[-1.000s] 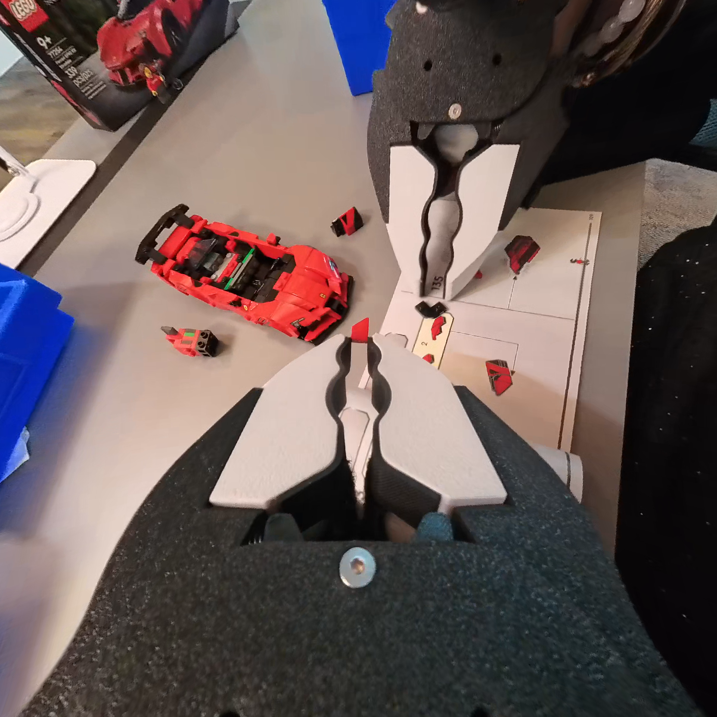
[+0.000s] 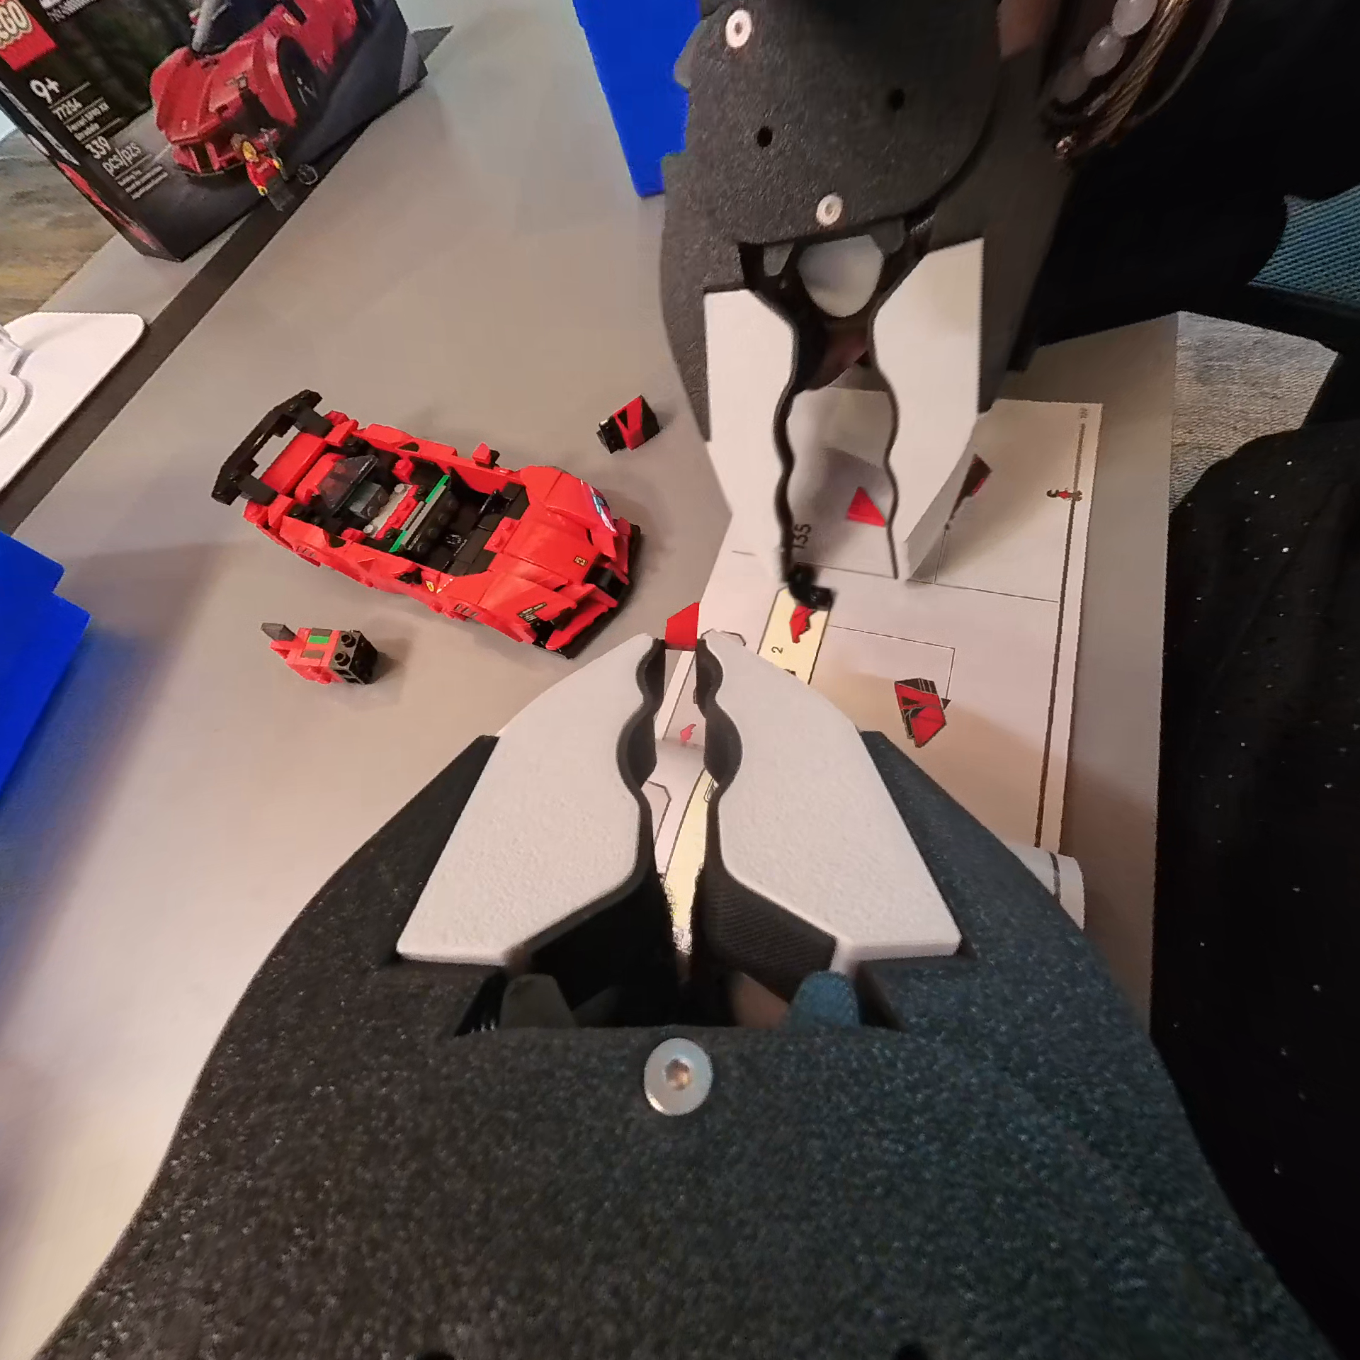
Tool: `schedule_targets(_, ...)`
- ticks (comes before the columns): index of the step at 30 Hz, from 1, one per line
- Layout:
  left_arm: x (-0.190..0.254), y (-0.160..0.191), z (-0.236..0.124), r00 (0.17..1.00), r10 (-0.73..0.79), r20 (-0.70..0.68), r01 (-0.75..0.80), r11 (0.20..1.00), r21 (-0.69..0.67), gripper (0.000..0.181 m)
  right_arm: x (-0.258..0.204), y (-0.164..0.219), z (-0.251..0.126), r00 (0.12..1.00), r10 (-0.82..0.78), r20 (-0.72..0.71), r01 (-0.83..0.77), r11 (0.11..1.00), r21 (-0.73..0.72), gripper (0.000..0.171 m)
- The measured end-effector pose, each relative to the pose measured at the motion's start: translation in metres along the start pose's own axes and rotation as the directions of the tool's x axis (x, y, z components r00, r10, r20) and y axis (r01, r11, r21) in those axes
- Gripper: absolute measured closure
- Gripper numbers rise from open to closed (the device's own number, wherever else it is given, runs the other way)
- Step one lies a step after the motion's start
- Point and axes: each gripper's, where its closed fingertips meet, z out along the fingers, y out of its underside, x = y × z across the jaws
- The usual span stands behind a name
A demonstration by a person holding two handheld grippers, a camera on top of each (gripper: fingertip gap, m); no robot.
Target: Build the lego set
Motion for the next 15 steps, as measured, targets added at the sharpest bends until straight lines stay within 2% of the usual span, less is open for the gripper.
schedule_targets(4, 0.001, 0.001, 0.001, 1.000, -0.003, -0.007, 0.003, 1.000, 0.005, 0.173, -0.017, 0.009, -0.007, 0.999, 0.043, 0.019, -0.043, 0.999, -0.013, 0.137)
schedule_targets(9, 0.006, -0.002, 0.003, 0.999, 0.010, -0.030, -0.010, 1.000, 0.020, 0.173, -0.006, 0.000, -0.006, 0.996, 0.070, -0.053, -0.067, 0.996, 0.055, 0.131)
schedule_targets(15, 0.010, -0.006, 0.001, 0.998, 0.043, -0.052, -0.040, 0.998, 0.045, 0.173, -0.017, 0.002, 0.000, 0.995, 0.095, -0.021, -0.094, 0.995, 0.036, 0.133)
